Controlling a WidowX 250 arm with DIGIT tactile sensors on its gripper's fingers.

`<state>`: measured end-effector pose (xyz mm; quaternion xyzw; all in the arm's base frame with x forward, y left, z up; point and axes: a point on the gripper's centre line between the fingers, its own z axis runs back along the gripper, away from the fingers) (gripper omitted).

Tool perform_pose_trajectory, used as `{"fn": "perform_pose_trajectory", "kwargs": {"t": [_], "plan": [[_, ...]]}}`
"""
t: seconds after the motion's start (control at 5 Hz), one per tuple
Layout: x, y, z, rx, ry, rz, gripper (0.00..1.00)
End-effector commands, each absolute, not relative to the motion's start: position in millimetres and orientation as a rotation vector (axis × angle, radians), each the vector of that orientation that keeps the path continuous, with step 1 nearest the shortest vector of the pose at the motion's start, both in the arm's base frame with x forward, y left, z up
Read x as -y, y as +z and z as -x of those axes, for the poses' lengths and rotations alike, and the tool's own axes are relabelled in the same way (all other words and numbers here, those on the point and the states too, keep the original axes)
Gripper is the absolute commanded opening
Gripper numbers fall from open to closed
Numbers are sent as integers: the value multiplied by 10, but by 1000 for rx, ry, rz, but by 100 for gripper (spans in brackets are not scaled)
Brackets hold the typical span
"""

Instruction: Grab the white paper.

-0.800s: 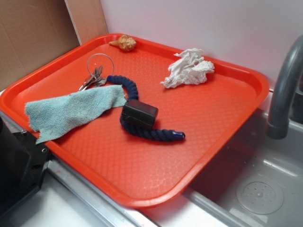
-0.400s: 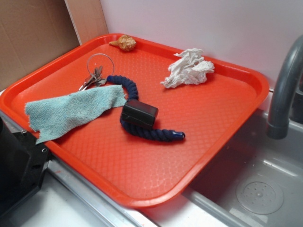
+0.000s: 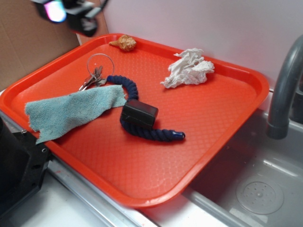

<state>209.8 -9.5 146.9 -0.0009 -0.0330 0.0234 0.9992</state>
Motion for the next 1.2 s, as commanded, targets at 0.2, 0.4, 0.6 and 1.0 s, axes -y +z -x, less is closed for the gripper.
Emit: {"fn": "perform_pose_trajectory", "kwargs": {"t": [0.2,0.4,0.6,1.0], "plan": [[89,1419,-2573,196,18,-6,100],[89,1419,-2573,196,18,-6,100],[194,1152,-2905,171,-61,-20,100],[535,847,-3341,149,-170,-34,100]]}}
